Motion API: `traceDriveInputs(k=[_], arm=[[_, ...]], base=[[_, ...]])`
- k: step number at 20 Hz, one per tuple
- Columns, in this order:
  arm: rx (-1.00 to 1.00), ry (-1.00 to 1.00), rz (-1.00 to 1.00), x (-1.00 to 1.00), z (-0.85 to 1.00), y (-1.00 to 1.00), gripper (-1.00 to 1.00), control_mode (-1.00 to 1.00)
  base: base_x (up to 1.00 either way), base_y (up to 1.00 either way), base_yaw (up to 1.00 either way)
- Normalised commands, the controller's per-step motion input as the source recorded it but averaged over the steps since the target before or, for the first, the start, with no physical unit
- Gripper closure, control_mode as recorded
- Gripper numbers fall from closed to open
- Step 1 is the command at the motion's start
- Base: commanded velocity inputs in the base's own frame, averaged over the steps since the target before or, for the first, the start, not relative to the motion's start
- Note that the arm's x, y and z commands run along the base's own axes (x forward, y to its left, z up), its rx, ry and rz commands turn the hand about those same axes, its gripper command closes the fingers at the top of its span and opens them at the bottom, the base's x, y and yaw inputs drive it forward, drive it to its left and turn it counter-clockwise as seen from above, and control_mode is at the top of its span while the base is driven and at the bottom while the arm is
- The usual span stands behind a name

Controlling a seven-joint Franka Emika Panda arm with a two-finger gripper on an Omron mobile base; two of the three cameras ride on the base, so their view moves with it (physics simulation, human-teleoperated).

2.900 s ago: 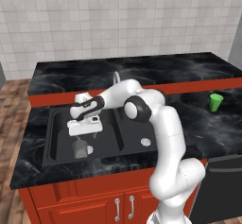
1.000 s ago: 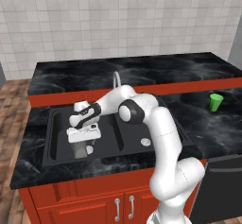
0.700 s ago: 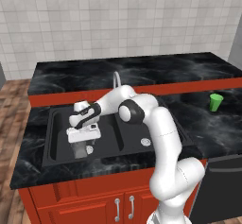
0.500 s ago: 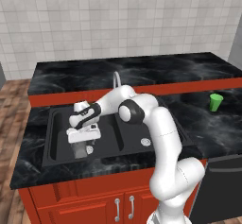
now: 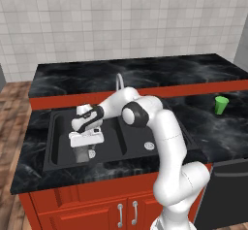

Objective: Move any existing items from the left basin to the right basin for drying. Then move the cup from the counter to the left basin of the sink for washing.

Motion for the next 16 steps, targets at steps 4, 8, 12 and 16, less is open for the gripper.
traceDriveInputs(k=[4, 8, 12, 16], arm=[[0.0, 0.0, 0.0, 0.0, 0.0, 0.0, 1.0, -1.0], [0.0, 0.0, 0.0, -0.05, 0.0, 0.0, 1.0, -1.0], [0.0, -0.02, 0.0, -0.12, 0.0, 0.0, 1.0, -1.0], [0.0, -0.06, 0.0, -0.11, 0.16, 0.0, 1.0, -1.0]], base=[[0.0, 0.0, 0.0], [0.0, 0.0, 0.0], [0.0, 0.0, 0.0], [0.0, 0.0, 0.0]])
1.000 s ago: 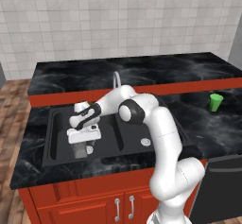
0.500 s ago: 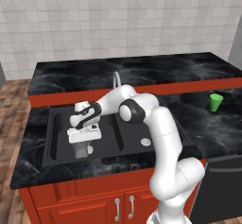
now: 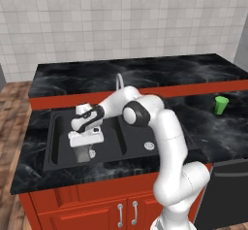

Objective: Move any existing items from the left basin to the right basin for drying. Then move the cup from the counter to the left basin of the sink for washing.

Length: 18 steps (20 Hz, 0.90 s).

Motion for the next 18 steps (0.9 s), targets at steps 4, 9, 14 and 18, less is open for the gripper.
traceDriveInputs(k=[4, 9, 14, 18], arm=[[-0.01, -0.05, -0.02, -0.15, 0.35, 0.0, 1.0, -1.0], [-0.01, 0.0, -0.04, -0.06, 0.37, -0.06, 1.0, -1.0], [-0.01, -0.01, -0.04, -0.09, 0.44, -0.04, 1.0, -1.0], [-0.01, -0.02, -0.05, -0.07, 0.46, -0.05, 1.0, -1.0]], base=[[0.0, 0.0, 0.0], [0.0, 0.0, 0.0], [0.0, 0.0, 0.0], [0.0, 0.0, 0.0]])
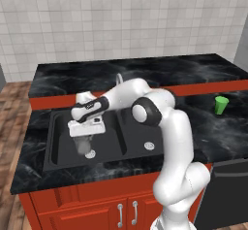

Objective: Move any existing items from the left basin to the right basin for drying. Then move the cup from the counter to the left basin of the sink for washing.

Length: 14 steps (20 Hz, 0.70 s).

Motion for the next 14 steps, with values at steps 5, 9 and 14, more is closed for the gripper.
traceDriveInputs(k=[5, 9, 14], arm=[[-0.01, -0.02, -0.06, -0.12, 0.49, -0.14, 1.0, -1.0], [0.0, 0.0, -0.06, -0.11, 0.49, -0.19, 1.0, -1.0], [0.0, 0.0, -0.06, -0.13, 0.46, -0.21, 1.0, -1.0]], base=[[0.0, 0.0, 0.0], [0.0, 0.0, 0.0], [0.0, 0.0, 0.0]])
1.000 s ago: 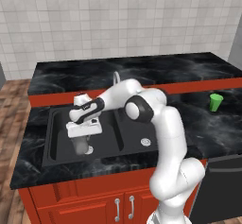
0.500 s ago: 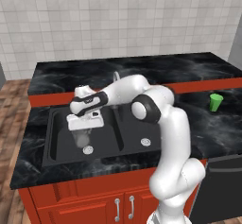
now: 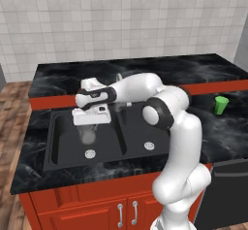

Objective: Move any existing items from the left basin to the right basin for drying. Then move the cup from the counter to the left basin of the sink for washing.

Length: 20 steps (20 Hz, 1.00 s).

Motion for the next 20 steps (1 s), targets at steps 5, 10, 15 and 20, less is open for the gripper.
traceDriveInputs(k=[5, 10, 15, 20], arm=[[0.0, 0.0, -0.06, -0.18, 0.4, -0.28, 1.0, -1.0], [0.0, 0.0, -0.06, -0.21, 0.38, -0.31, 1.0, -1.0], [0.0, 0.0, -0.07, -0.24, 0.34, -0.32, 1.0, -1.0], [0.0, 0.0, -0.07, -0.27, 0.31, -0.36, 1.0, -1.0]], base=[[0.0, 0.0, 0.0], [0.0, 0.0, 0.0], [0.0, 0.0, 0.0], [0.0, 0.0, 0.0]])
